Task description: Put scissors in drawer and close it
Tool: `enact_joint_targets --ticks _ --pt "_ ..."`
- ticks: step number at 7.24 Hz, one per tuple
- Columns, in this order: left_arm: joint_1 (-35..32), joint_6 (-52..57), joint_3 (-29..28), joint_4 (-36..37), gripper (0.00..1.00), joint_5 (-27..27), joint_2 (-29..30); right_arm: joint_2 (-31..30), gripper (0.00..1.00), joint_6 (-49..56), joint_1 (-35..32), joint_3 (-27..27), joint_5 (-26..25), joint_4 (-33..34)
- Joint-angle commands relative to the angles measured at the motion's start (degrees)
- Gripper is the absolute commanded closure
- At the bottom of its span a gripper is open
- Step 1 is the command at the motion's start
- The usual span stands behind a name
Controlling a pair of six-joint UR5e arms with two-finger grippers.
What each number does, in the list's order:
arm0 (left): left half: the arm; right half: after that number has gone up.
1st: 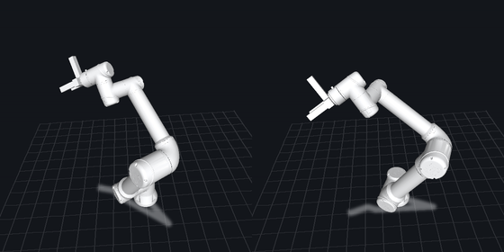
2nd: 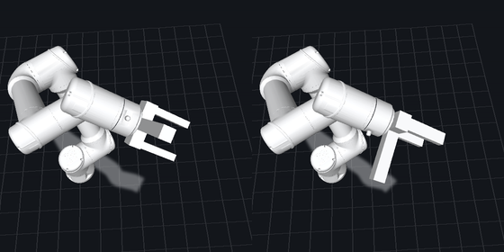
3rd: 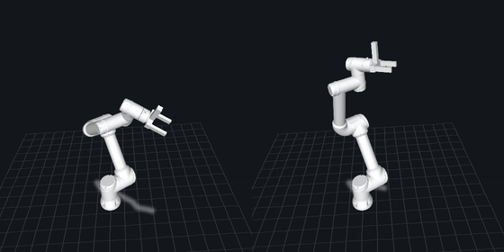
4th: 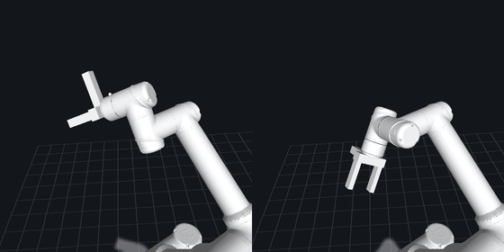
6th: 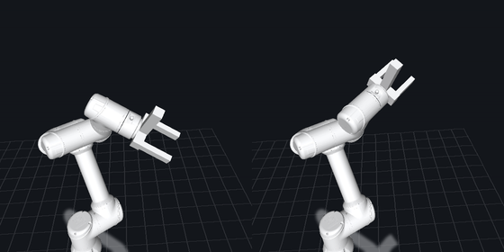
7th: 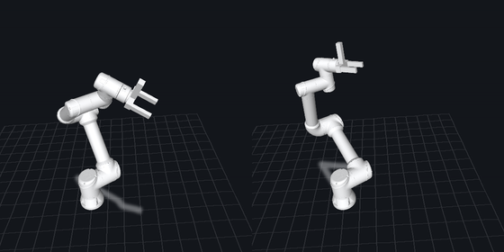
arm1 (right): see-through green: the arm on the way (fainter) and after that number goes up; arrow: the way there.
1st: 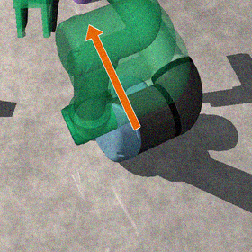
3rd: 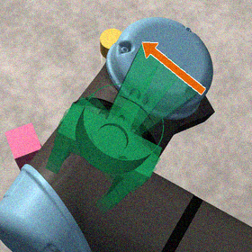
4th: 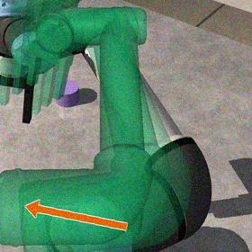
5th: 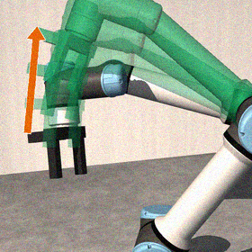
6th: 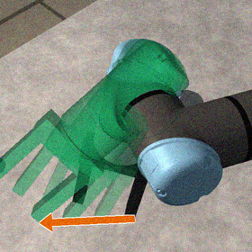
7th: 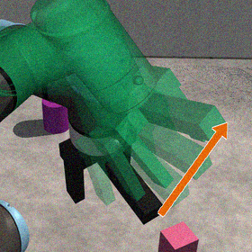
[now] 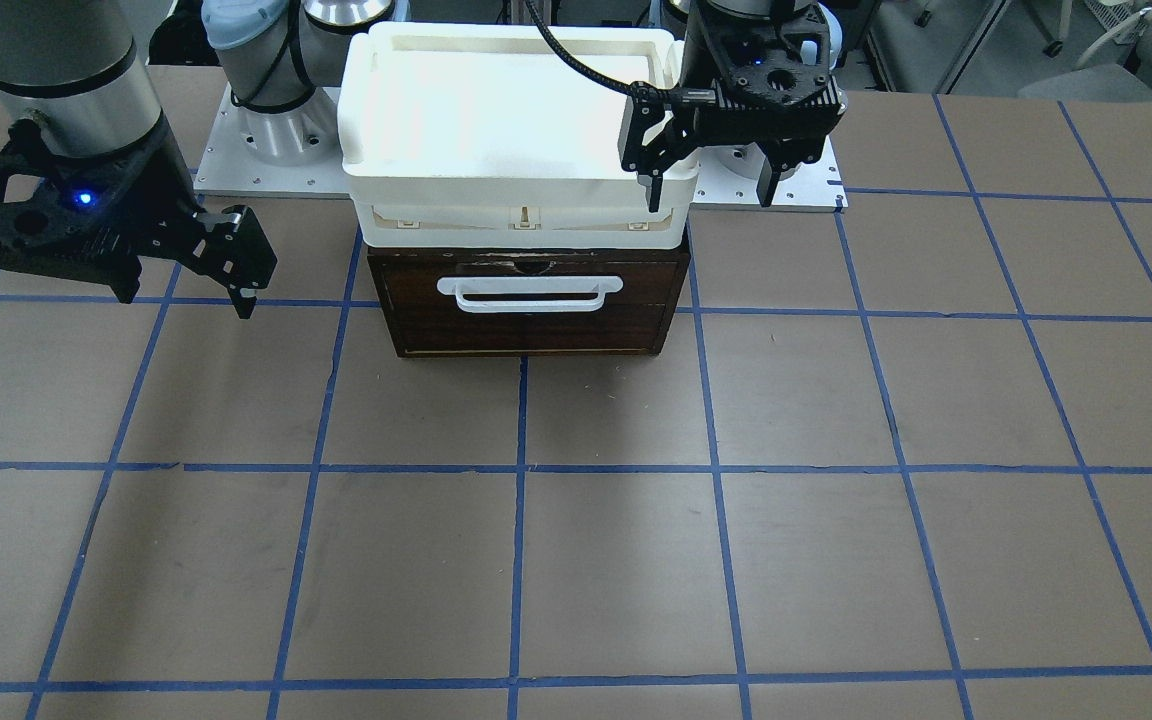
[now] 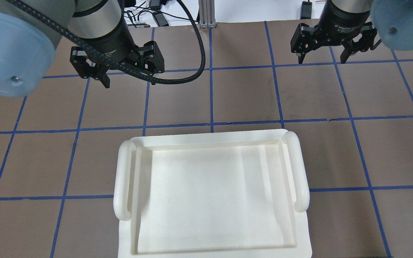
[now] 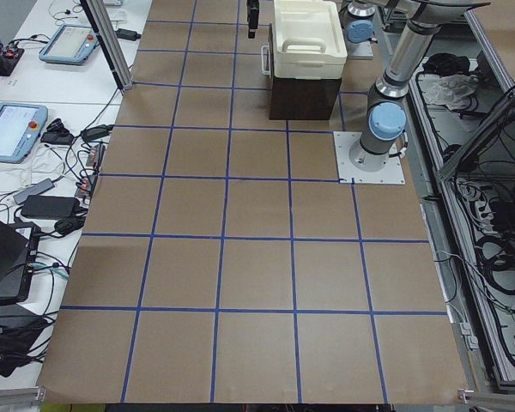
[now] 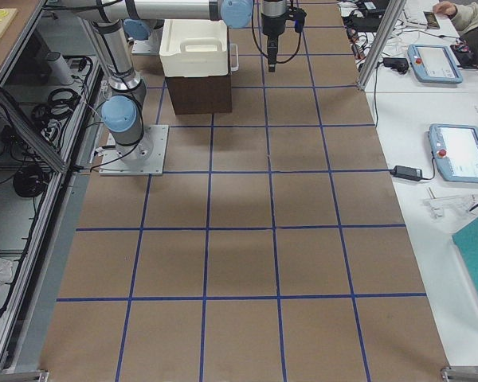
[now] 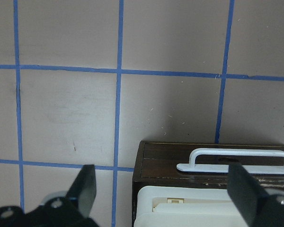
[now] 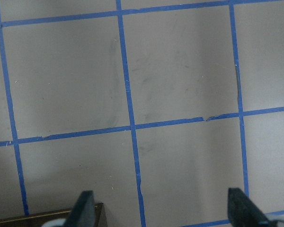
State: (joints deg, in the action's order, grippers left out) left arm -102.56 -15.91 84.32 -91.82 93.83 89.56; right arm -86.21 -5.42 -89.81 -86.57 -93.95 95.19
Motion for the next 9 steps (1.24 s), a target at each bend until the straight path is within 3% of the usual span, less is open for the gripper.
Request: enact_joint_targets --ticks 1,4,6,9 --pt "0.0 0.0 0.1 0.0 0.0 0.0 -0.1 -0.3 0.0 0.1 -0.2 0.0 0.8 -0.6" --pt "0.1 0.1 0.1 -0.2 0.0 -1.0 0.0 -0.4 0.0 0.3 -0.5 -0.3 4.6 -0.9" --pt "1.4 5.6 0.1 -0.6 0.0 -3.1 0.1 -0.4 0.0 0.3 -0.5 -0.4 4.3 -1.0" --pt "1.4 5.6 0.1 -0.6 0.0 -3.1 0.2 -0.6 0.0 0.7 -0.5 -1.1 3.9 -1.0"
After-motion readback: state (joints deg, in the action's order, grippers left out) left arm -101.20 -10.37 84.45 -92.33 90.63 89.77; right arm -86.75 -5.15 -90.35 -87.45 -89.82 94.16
